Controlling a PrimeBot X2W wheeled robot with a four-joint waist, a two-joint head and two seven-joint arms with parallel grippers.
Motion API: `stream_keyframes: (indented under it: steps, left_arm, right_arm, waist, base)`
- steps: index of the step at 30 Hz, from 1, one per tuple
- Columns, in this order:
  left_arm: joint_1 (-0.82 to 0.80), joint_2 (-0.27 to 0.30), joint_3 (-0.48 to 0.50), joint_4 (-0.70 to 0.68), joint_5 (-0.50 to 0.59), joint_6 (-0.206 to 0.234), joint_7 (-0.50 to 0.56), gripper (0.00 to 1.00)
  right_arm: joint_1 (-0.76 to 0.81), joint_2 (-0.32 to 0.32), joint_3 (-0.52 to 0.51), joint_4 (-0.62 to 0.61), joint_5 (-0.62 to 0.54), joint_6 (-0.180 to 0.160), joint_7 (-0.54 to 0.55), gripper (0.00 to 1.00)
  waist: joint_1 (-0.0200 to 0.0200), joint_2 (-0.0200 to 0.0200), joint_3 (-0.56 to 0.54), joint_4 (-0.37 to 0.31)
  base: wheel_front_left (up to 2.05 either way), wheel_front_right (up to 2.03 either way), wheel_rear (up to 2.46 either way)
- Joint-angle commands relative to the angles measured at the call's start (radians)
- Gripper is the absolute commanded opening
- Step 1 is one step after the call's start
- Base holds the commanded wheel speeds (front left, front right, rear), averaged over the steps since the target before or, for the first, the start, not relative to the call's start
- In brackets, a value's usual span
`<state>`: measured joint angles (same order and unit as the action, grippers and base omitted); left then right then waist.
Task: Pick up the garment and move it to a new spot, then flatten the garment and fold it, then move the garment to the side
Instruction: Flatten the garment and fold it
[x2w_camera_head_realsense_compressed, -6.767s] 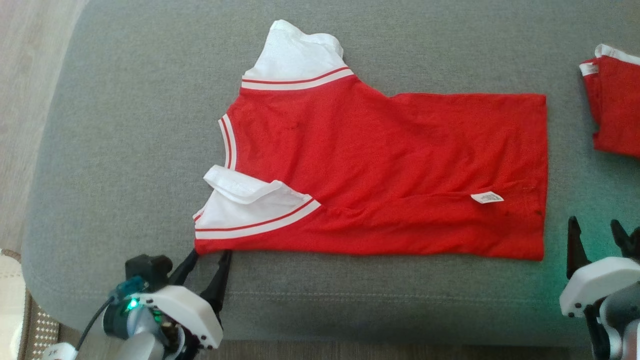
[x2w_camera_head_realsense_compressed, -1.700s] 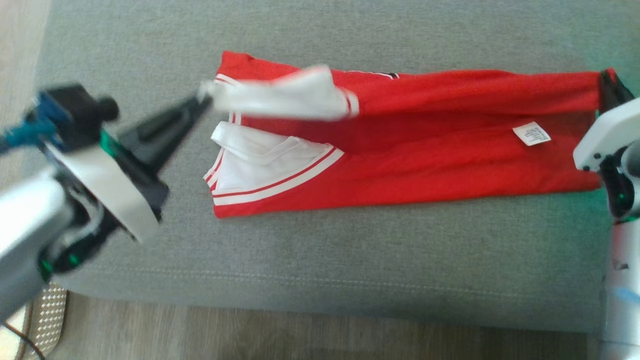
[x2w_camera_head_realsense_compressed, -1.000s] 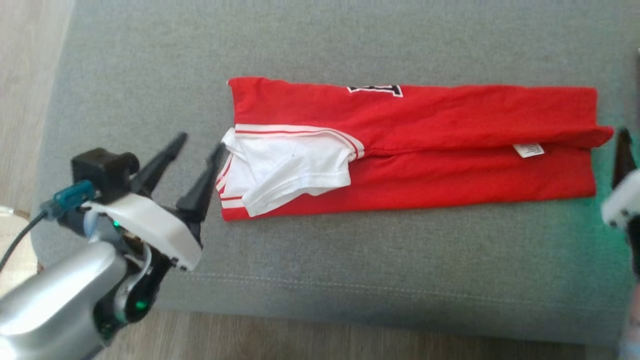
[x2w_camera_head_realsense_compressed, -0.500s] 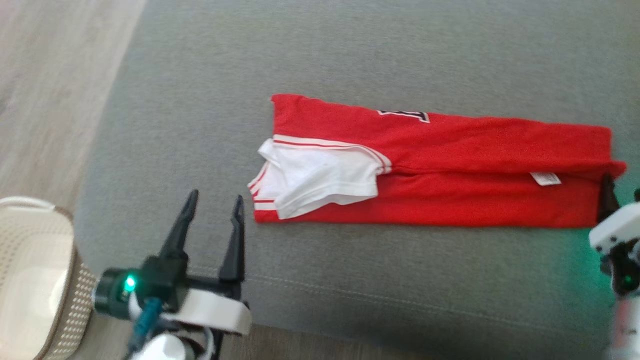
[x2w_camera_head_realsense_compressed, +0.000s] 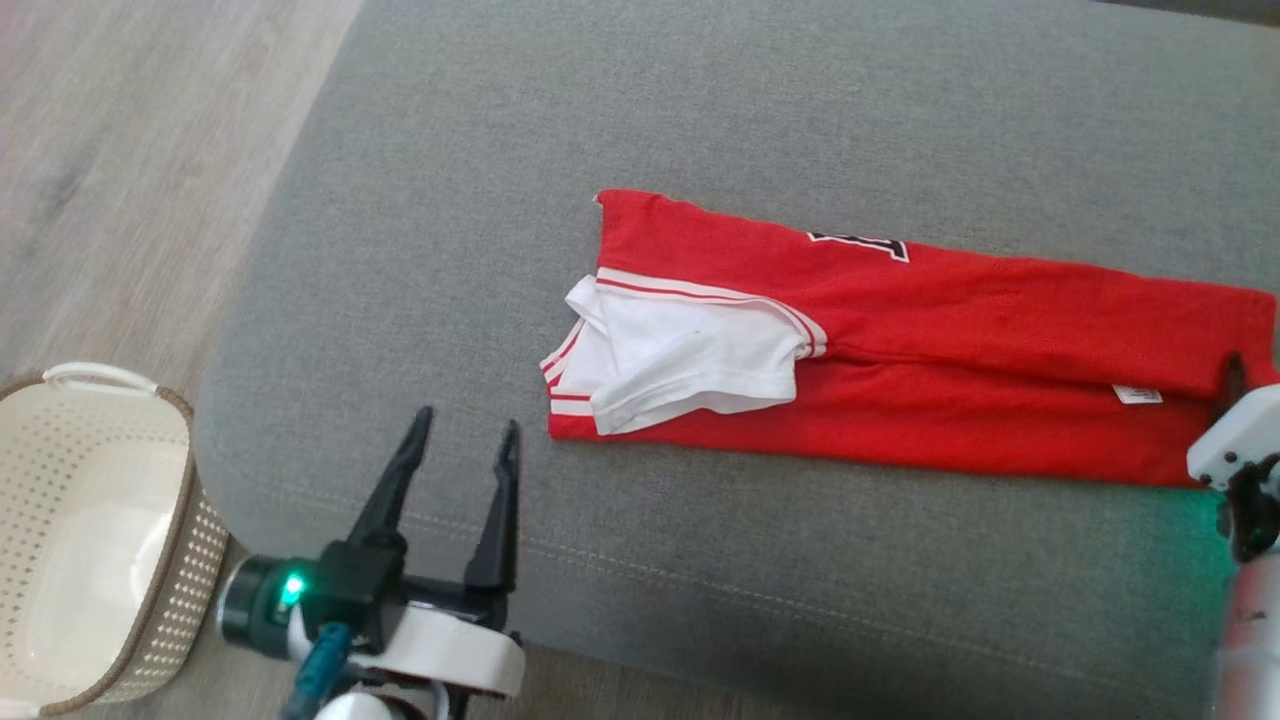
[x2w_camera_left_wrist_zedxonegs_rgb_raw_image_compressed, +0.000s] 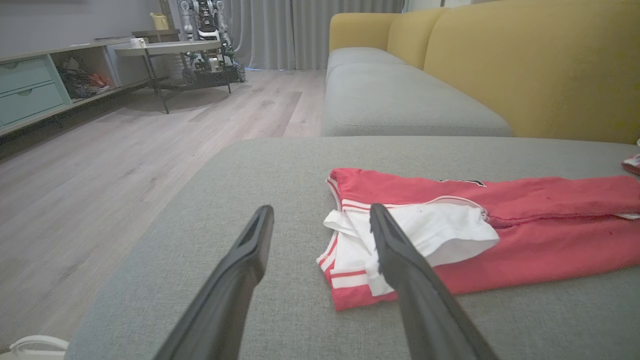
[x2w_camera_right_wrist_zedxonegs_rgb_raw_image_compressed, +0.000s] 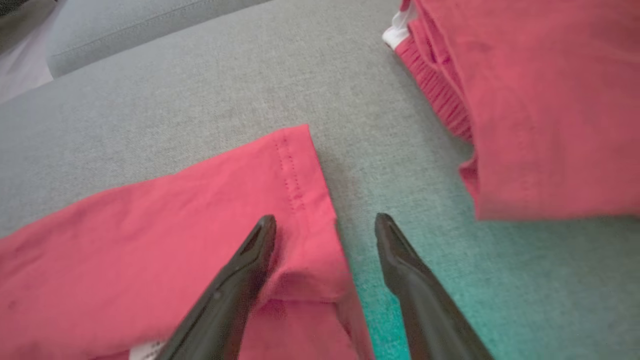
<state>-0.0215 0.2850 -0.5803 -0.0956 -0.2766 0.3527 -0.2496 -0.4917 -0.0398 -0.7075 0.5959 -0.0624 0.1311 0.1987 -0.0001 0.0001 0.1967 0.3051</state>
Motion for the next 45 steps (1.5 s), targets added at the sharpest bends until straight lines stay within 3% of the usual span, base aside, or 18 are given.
stream_keyframes:
  steps: [1, 8, 9, 12, 13, 14, 20, 28, 38, 45]
  left_arm:
    - [-0.007, 0.001, 0.059, -0.028, 0.008, -0.007, -0.012, 1.00]
    - [0.023, -0.010, 0.107, -0.015, 0.050, -0.055, -0.012, 1.00]
    - [0.027, -0.018, 0.116, -0.014, 0.062, -0.062, -0.012, 1.00]
    - [0.035, -0.032, 0.126, -0.012, 0.076, -0.070, -0.012, 1.00]
    - [0.039, -0.037, 0.128, -0.011, 0.080, -0.073, -0.012, 1.00]
    - [0.043, -0.041, 0.131, -0.010, 0.084, -0.075, -0.012, 1.00]
    - [0.063, -0.057, 0.150, -0.003, 0.097, -0.084, -0.012, 1.00]
    - [0.091, -0.074, 0.173, -0.004, 0.118, -0.096, -0.012, 1.00]
    - [0.104, -0.093, 0.202, -0.005, 0.131, -0.121, -0.012, 1.00]
    - [0.105, -0.108, 0.210, 0.017, 0.136, -0.146, -0.012, 1.00]
  right_arm:
    - [-0.011, -0.011, 0.019, -0.030, -0.011, 0.000, 0.008, 1.00]
    - [0.005, -0.011, 0.012, 0.034, -0.007, 0.000, 0.044, 1.00]
    - [0.012, -0.011, 0.015, 0.059, -0.003, 0.000, 0.061, 0.87]
    - [0.019, -0.011, 0.026, 0.096, 0.017, 0.000, 0.087, 0.31]
    - [0.023, -0.011, 0.030, 0.102, 0.020, 0.000, 0.091, 0.04]
    - [0.025, -0.011, 0.033, 0.106, 0.022, 0.000, 0.091, 0.00]
    - [0.028, -0.011, 0.049, 0.077, 0.013, 0.000, 0.059, 0.00]
    - [0.034, -0.058, 0.123, -0.101, -0.036, 0.000, 0.071, 0.00]
    - [0.059, -0.136, 0.233, -0.436, -0.060, 0.000, 0.239, 0.00]
    - [0.098, -0.088, 0.364, -0.588, -0.009, 0.000, 0.331, 0.00]
  waist:
    - [0.0001, -0.0001, 0.001, -0.006]
    - [0.0001, -0.0001, -0.005, -0.009]
    - [0.0001, -0.0001, -0.009, -0.005]
    - [0.0001, -0.0001, -0.016, 0.000]
    - [0.0001, -0.0001, -0.018, 0.000]
    - [0.0001, -0.0001, -0.020, 0.000]
    - [0.0001, -0.0001, -0.036, -0.011]
    - [0.0001, -0.0001, -0.069, -0.056]
    - [0.0001, -0.0001, -0.084, -0.095]
    - [0.0001, -0.0001, -0.093, -0.076]
  base:
    - [0.00, 0.00, 0.00]
    - [0.00, 0.00, 0.00]
    - [0.00, 0.00, 0.00]
    - [0.00, 0.00, 0.00]
    - [0.00, 0.00, 0.00]
    - [0.00, 0.00, 0.00]
    - [0.00, 0.00, 0.00]
    - [0.00, 0.00, 0.00]
    - [0.00, 0.00, 0.00]
    - [0.00, 0.00, 0.00]
